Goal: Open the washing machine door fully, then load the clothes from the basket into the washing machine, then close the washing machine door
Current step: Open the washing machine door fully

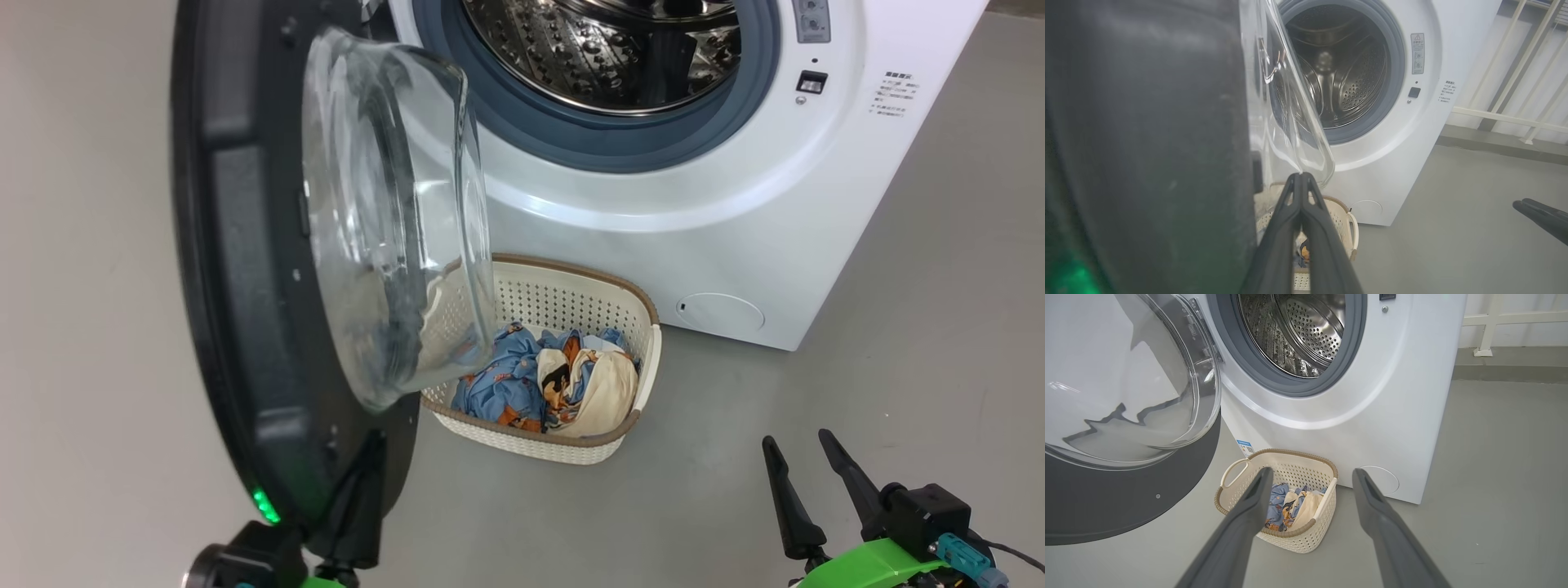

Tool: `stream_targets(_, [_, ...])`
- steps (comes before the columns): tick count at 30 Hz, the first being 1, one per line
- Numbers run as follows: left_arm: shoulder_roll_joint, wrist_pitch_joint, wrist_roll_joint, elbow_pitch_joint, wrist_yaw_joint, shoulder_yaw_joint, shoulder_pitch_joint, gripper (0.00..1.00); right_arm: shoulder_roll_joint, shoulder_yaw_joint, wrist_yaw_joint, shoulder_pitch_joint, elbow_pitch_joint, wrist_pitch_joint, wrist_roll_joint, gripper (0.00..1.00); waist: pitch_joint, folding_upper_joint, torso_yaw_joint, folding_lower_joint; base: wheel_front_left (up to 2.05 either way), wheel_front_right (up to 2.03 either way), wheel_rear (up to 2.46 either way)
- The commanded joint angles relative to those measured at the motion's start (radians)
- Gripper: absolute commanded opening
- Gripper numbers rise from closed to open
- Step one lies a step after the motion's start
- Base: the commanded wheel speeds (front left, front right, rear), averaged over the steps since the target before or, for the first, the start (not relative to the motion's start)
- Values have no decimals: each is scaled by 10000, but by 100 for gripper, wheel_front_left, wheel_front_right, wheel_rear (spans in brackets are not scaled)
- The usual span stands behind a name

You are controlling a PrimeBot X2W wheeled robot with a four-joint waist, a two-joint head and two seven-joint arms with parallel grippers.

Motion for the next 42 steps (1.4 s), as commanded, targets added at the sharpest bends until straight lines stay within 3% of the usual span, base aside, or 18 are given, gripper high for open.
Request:
stream_targets(1, [203, -102, -148, -146, 161, 538, -233, 0, -58, 285, 29, -343, -198, -118, 49, 100, 17, 0, 18, 0, 0, 0, 0])
stream_targets(9, [324, -129, -331, 98, 320, 1359, -305, 0, -95, 347, 29, -359, -176, -118, 49, 100, 53, 0, -1, 0, 0, 0, 0])
stream_targets(23, [338, -134, -501, 620, 508, 3744, -412, 0, -232, 440, 29, -494, -123, -118, 69, 100, 130, 0, -253, 0, 0, 0, 0])
stream_targets(42, [760, -135, -418, 2793, -210, 6728, -2056, 0, -382, 532, 29, -683, -102, -118, 54, 100, 476, 0, -892, 0, 0, 0, 0])
